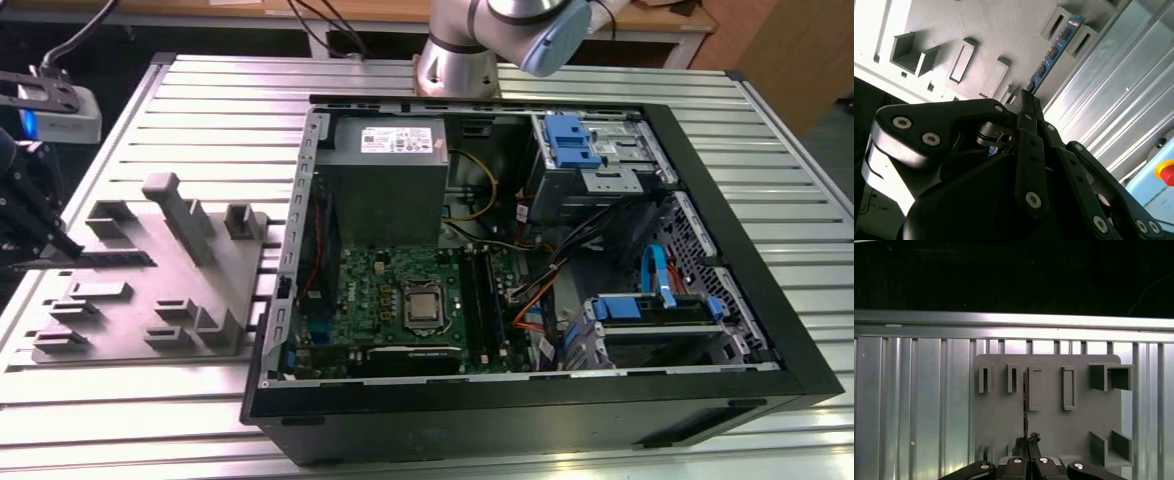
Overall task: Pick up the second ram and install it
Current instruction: 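Pick up the second ram and move it above second insertion slot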
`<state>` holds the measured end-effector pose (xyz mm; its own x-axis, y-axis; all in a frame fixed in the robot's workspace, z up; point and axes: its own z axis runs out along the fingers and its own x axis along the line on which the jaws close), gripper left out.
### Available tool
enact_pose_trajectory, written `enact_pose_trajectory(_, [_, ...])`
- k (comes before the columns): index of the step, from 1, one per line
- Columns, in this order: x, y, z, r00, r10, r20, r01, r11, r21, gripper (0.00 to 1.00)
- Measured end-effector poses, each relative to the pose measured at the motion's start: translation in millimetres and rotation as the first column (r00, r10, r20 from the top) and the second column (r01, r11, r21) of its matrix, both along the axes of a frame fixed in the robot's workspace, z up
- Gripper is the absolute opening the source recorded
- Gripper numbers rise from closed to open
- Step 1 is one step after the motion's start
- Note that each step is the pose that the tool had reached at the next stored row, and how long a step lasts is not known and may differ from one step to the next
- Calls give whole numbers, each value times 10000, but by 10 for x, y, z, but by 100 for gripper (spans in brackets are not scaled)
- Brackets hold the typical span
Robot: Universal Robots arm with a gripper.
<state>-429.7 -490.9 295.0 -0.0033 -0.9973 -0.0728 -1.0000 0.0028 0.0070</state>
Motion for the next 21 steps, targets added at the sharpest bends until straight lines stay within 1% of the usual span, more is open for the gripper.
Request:
enact_pose_trajectory(10, [0,2,359,10000,0,0,0,10000,39,8])
enact_pose_trajectory(16, [0,2,564,10000,1,0,-1,10000,99,8])
enact_pose_trajectory(21, [0,2,740,10000,0,0,0,9999,130,8])
